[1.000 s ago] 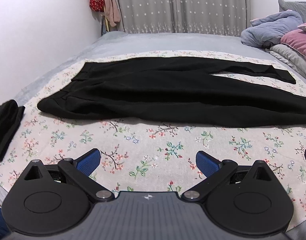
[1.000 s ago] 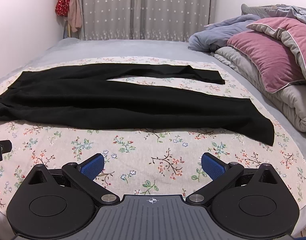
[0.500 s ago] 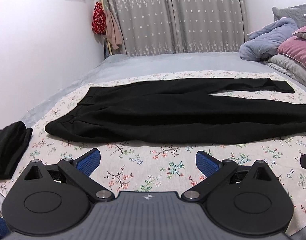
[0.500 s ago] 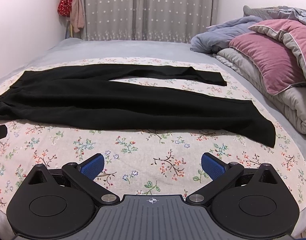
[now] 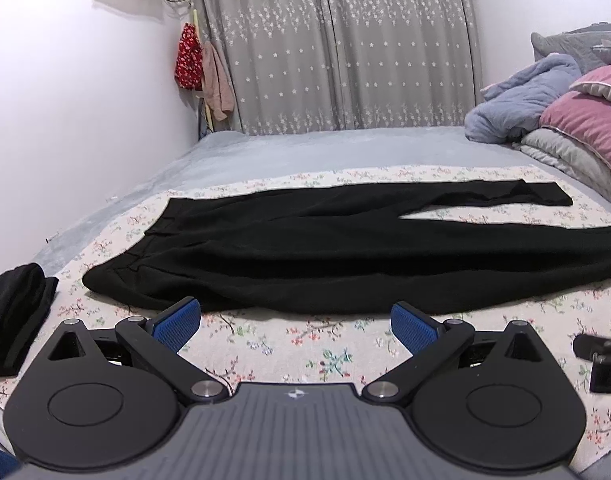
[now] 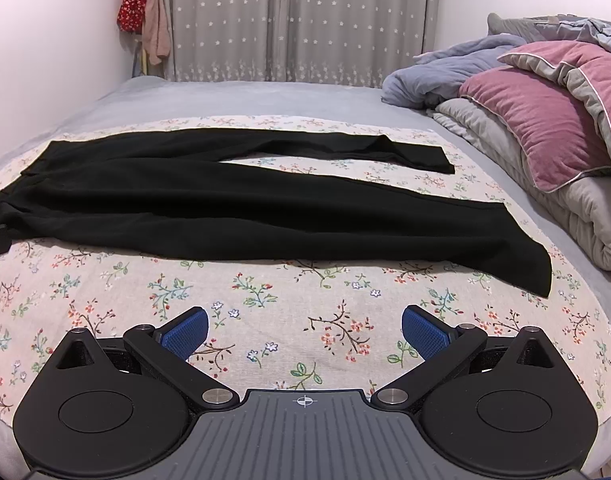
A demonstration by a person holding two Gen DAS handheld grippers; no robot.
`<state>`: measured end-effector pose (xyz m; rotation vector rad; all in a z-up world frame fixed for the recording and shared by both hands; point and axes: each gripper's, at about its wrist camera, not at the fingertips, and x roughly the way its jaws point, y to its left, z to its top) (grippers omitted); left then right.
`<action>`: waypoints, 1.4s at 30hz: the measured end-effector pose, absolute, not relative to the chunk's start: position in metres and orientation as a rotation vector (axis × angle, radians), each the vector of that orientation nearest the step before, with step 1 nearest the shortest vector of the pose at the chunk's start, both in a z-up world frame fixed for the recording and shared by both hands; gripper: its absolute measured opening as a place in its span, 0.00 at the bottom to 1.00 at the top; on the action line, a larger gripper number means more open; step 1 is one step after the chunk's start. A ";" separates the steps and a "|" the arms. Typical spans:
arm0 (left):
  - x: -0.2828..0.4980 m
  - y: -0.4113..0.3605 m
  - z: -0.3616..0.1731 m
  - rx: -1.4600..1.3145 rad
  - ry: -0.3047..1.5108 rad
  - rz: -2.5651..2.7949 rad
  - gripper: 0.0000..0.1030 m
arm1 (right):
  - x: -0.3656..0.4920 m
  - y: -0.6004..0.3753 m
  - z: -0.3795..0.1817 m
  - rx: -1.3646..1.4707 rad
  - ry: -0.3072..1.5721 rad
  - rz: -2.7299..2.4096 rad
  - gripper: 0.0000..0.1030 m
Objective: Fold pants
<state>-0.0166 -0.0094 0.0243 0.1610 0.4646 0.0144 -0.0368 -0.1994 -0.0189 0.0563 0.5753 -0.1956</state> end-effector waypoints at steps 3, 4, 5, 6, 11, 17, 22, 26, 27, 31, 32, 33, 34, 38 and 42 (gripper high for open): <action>-0.017 -0.011 0.027 0.171 0.442 0.026 1.00 | -0.036 -0.198 -0.020 0.049 0.578 -0.195 1.00; -0.017 -0.011 0.028 0.177 0.430 0.033 1.00 | -0.036 -0.198 -0.020 0.048 0.578 -0.194 1.00; -0.017 -0.010 0.029 0.181 0.419 0.040 1.00 | -0.036 -0.197 -0.020 0.046 0.577 -0.192 1.00; -0.017 -0.010 0.030 0.186 0.411 0.046 1.00 | -0.035 -0.197 -0.019 0.042 0.573 -0.190 1.00; -0.011 -0.006 0.035 0.191 0.389 0.056 1.00 | -0.031 -0.200 -0.013 0.040 0.551 -0.186 1.00; 0.032 0.031 0.038 0.052 0.528 0.013 1.00 | -0.014 -0.222 -0.002 0.028 0.541 -0.225 1.00; 0.102 0.117 0.040 -0.187 0.684 0.074 1.00 | -0.008 -0.302 0.011 0.156 0.528 -0.365 1.00; 0.147 0.199 0.032 -0.387 0.759 0.193 1.00 | -0.018 -0.403 -0.005 0.469 0.537 -0.548 1.00; 0.156 0.218 0.028 -0.438 0.777 0.213 1.00 | -0.021 -0.424 -0.013 0.546 0.554 -0.586 0.99; 0.184 0.277 0.000 -0.645 0.857 0.275 1.00 | -0.025 -0.465 -0.047 0.812 0.628 -0.590 0.84; 0.184 0.287 -0.005 -0.682 0.851 0.286 1.00 | -0.023 -0.471 -0.053 0.873 0.636 -0.573 0.80; 0.182 0.293 -0.011 -0.714 0.832 0.296 1.00 | -0.020 -0.473 -0.057 0.911 0.633 -0.557 0.72; 0.182 0.299 -0.017 -0.747 0.812 0.302 1.00 | -0.018 -0.475 -0.059 0.918 0.630 -0.551 0.66; 0.190 0.303 -0.031 -0.807 0.824 0.271 0.99 | 0.012 -0.477 -0.063 0.769 0.691 -0.617 0.44; 0.204 0.293 -0.026 -0.759 0.769 0.225 0.93 | 0.036 -0.468 -0.060 0.618 0.716 -0.624 0.21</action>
